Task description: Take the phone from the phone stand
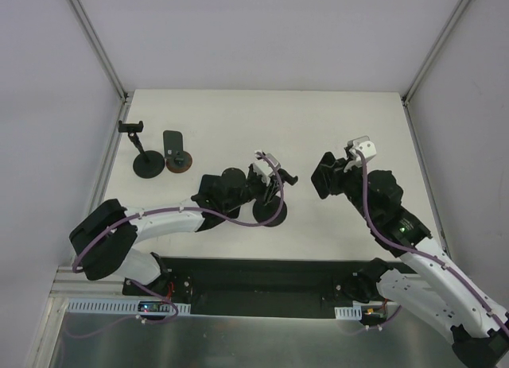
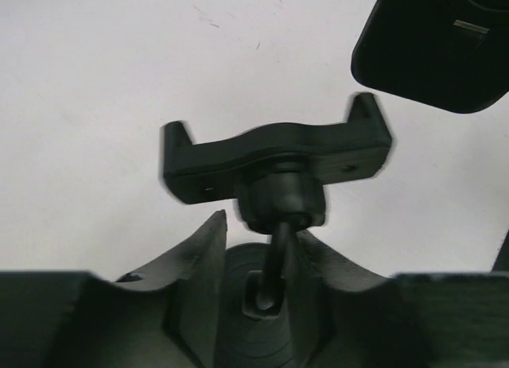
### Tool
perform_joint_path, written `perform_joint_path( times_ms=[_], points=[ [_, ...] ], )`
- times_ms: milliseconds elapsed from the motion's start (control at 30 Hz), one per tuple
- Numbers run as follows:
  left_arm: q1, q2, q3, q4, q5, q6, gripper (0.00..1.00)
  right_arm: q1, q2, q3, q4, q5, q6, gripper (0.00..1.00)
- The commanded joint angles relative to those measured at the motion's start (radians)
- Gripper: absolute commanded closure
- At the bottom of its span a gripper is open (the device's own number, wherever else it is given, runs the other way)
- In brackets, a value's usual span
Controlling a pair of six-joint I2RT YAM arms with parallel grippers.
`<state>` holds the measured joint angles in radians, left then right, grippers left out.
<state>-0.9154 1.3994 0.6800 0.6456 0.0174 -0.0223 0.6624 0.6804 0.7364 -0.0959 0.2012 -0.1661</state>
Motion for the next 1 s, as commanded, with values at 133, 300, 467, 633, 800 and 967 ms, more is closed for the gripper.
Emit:
perform_joint_path(
  times_ms=[133,300,467,633,800,967],
  points=[
    [0.041,0.042,0.124,0.094,-0.011,0.013,0.95,0.0,-0.031,-0.012,0.074,0.055,-0.007,0.99],
    [0.093,0.035,0.165,0.101,-0.1,0.087,1.0,0.0,-0.041,-0.026,0.074,0.061,-0.012,0.99],
    [0.193,0.021,0.202,0.107,-0.175,0.131,1.0,0.002,-0.039,-0.04,0.074,0.056,-0.01,0.99],
    [0.326,0.038,0.242,0.103,-0.207,0.145,1.0,0.0,-0.027,-0.042,0.073,0.043,-0.012,0.99],
    [0.437,0.093,0.248,0.091,-0.221,0.111,1.0,0.0,-0.021,-0.045,0.073,0.035,-0.01,0.99],
    [0.542,0.17,0.291,0.048,-0.191,0.056,1.0,0.0,-0.007,-0.045,0.074,0.011,-0.006,0.99]
  ],
)
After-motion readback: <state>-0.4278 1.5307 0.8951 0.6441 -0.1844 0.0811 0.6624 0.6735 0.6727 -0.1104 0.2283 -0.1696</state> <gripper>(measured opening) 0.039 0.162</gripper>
